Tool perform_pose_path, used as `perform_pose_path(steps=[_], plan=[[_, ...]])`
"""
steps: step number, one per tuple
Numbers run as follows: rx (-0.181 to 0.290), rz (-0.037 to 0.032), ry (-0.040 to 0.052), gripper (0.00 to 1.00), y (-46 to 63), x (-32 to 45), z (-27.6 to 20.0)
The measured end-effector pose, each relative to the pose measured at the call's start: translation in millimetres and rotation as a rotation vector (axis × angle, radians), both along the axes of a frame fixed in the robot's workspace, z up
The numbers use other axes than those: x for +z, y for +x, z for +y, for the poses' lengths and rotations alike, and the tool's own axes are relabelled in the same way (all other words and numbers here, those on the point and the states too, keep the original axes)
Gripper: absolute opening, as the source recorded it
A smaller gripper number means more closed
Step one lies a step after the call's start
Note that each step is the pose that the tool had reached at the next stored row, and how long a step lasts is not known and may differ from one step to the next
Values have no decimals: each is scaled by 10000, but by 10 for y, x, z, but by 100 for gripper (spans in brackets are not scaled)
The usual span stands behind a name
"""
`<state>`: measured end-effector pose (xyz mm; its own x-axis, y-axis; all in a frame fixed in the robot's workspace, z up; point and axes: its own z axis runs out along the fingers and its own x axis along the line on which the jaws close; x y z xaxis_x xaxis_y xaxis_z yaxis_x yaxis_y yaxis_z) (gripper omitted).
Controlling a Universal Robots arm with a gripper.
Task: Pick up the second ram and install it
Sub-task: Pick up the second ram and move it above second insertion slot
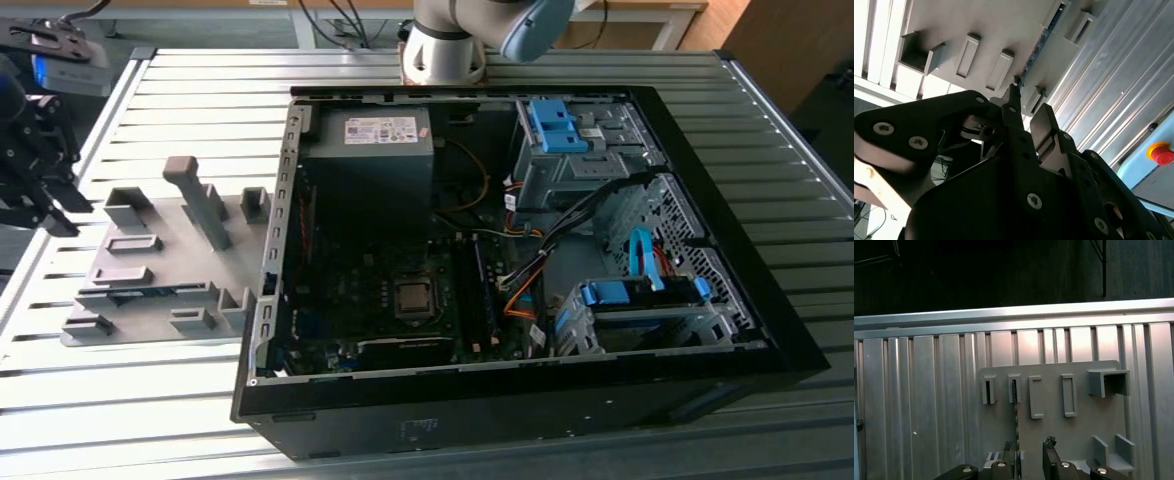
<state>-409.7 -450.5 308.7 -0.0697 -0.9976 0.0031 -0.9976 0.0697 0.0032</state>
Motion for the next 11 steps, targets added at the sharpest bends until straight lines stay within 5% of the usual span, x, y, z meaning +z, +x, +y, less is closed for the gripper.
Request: perform_pose_path(steps=[11], plan=[[15, 1, 0, 36, -2, -89, -9]])
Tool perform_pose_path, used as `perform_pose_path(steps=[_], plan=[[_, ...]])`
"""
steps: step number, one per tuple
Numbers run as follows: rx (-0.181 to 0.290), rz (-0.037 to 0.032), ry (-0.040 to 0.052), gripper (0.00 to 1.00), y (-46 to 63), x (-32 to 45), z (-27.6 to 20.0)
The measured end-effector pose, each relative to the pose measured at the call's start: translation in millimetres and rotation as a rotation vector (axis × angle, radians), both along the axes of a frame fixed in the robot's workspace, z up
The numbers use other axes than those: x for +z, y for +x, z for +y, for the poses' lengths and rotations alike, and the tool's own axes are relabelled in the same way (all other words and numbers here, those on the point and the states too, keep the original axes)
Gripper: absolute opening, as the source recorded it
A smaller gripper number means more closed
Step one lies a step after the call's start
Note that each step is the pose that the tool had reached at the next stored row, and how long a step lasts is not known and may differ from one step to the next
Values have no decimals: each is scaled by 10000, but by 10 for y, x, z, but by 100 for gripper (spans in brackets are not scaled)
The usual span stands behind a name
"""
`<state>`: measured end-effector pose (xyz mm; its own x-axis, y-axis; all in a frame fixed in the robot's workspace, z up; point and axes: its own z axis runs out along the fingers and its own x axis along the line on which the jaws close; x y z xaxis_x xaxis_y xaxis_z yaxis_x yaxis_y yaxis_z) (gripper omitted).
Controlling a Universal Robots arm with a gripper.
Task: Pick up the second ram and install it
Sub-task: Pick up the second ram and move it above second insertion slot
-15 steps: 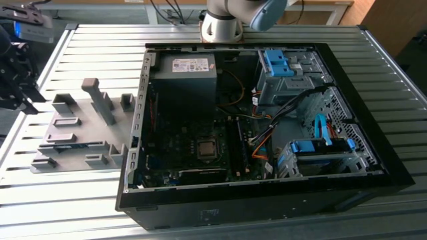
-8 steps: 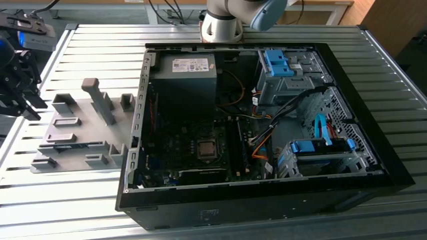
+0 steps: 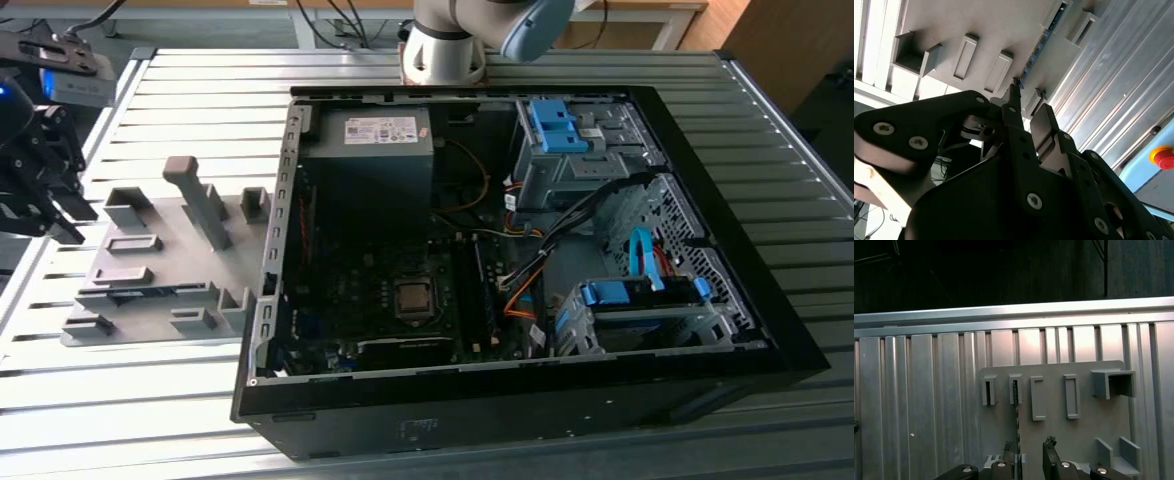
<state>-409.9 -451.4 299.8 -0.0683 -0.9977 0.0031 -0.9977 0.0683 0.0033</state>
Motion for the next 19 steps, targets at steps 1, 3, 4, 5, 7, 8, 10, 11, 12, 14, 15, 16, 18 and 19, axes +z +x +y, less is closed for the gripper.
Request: perform_pose_path(steps=[1, 3, 4, 5, 7, 8, 10, 11, 12, 14, 15, 16, 18, 19], plan=[[0, 0, 0, 36, 0, -9, -1], [0, 0, 0, 36, 0, -29, -2], [0, 0, 0, 36, 0, -39, -4], [0, 0, -1, 36, 0, -50, -5], [0, 0, 0, 36, 0, -72, -8], [0, 0, 0, 36, 0, -79, -9], [0, 2, -2, 36, 0, -82, -9], [0, 3, -2, 36, 0, -82, -9], [0, 1, -1, 36, 0, -83, -9], [0, 1, -1, 36, 0, -83, -9], [0, 0, -1, 36, 0, -83, -9], [0, 0, -1, 36, 0, -87, -9], [0, -1, 0, 36, 0, -94, -9], [0, 0, 0, 36, 0, -95, -9]])
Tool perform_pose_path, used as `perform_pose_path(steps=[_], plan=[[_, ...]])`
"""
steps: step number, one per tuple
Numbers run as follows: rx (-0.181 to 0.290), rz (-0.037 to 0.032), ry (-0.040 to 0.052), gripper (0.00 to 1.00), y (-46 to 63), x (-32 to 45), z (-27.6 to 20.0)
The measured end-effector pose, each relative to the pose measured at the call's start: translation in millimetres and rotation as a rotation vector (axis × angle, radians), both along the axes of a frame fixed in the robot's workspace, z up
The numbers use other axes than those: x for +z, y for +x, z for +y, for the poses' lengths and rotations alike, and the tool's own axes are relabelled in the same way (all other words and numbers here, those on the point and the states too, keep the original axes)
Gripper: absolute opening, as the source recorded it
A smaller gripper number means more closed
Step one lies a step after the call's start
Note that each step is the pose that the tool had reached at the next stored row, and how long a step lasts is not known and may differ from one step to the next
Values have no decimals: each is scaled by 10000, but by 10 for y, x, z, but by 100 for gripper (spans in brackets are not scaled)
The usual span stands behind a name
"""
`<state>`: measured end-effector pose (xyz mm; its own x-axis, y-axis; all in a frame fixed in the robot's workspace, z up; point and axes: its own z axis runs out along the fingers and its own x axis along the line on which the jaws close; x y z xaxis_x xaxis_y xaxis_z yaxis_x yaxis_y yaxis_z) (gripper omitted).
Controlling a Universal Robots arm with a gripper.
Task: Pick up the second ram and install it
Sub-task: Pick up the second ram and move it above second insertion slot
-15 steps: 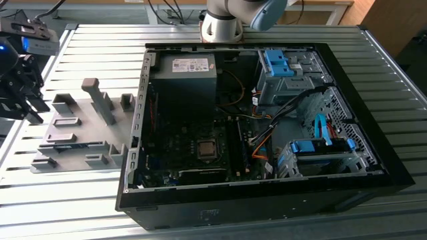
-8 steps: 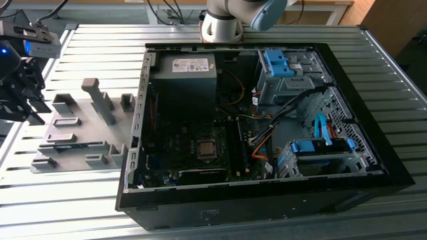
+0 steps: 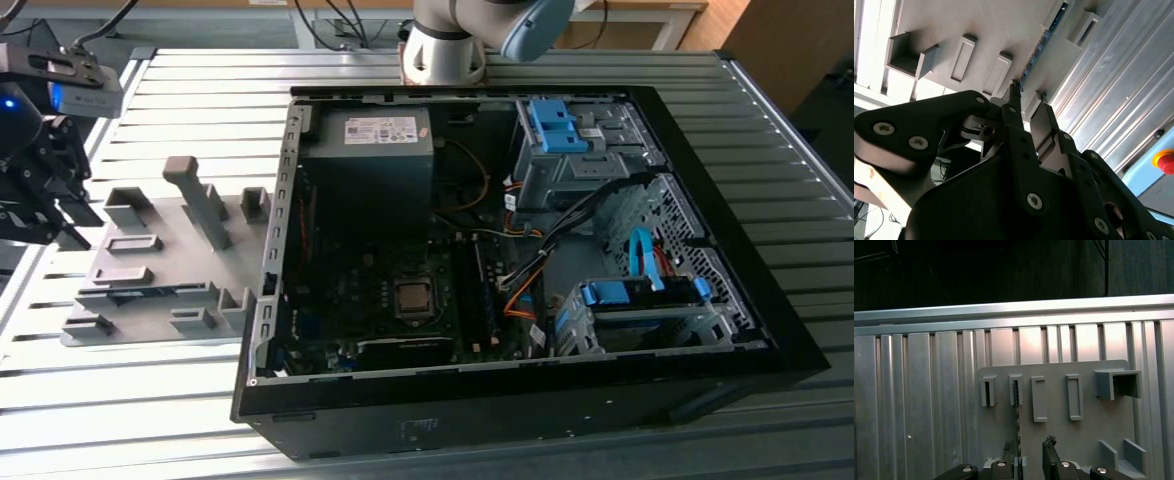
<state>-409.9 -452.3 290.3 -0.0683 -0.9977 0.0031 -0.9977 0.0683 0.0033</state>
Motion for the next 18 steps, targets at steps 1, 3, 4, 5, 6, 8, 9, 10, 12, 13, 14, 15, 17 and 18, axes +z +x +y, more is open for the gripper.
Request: perform_pose_path(steps=[1, 3, 4, 5, 6, 8, 9, 10, 12, 13, 14, 15, 17, 18], plan=[[0, 0, 0, 36, 0, -3, 0], [0, -1, 0, 36, 0, -9, 0], [0, 0, 0, 36, 0, -12, 0], [0, 0, 0, 36, 0, -16, 0], [0, 0, 0, 36, 0, -20, 0], [-1, -1, 1, 36, 0, -31, -1], [0, 1, 0, 36, 0, -36, -3], [0, -1, 1, 36, 0, -44, -5], [0, -1, 1, 36, 0, -60, -10], [0, -1, 1, 36, 0, -70, -11], [0, 0, 0, 36, 0, -81, -15], [0, 1, 0, 36, 0, -95, -18], [43, -1, 0, 36, 0, -132, -26], [120, 0, 0, 36, -1, -150, -28]])
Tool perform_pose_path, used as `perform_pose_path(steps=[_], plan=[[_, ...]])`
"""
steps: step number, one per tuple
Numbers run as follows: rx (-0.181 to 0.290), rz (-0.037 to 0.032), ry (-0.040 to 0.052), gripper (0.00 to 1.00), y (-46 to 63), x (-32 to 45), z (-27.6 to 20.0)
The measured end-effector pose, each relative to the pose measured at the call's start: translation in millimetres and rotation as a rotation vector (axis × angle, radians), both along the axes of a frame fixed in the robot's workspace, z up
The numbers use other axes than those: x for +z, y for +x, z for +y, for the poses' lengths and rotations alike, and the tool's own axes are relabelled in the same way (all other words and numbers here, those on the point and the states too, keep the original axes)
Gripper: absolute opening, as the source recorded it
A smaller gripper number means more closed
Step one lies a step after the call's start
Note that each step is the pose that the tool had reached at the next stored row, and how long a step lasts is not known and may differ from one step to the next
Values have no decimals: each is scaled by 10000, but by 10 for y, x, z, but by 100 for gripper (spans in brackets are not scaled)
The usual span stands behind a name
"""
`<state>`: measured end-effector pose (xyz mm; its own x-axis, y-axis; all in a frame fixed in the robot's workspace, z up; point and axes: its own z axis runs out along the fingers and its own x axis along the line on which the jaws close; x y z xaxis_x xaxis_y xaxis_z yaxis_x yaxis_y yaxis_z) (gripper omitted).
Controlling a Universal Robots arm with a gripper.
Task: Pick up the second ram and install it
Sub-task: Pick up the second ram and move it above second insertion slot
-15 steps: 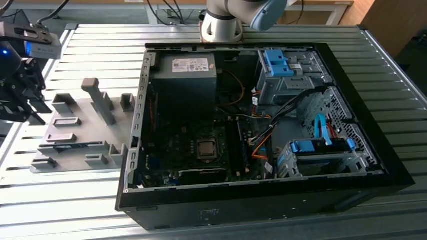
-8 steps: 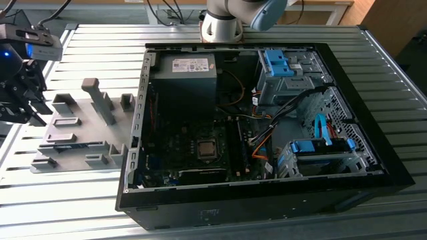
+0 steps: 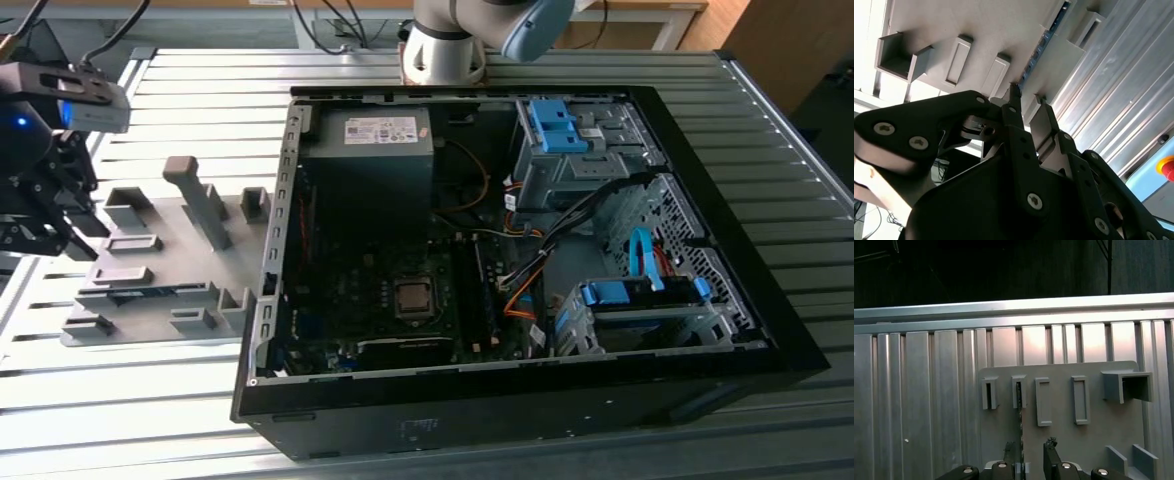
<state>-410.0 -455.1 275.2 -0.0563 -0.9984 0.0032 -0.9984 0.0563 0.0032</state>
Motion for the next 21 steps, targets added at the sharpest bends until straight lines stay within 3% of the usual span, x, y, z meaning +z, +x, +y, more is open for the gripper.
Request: perform_pose_path(steps=[3, 11, 16, 21], plan=[[238, 0, 1, 36, 1, -53, -3], [257, -27, -1, 36, -12, -168, -22], [281, -96, 1, 36, -29, -225, -42], [290, -94, -1, 36, -30, -316, -55]])
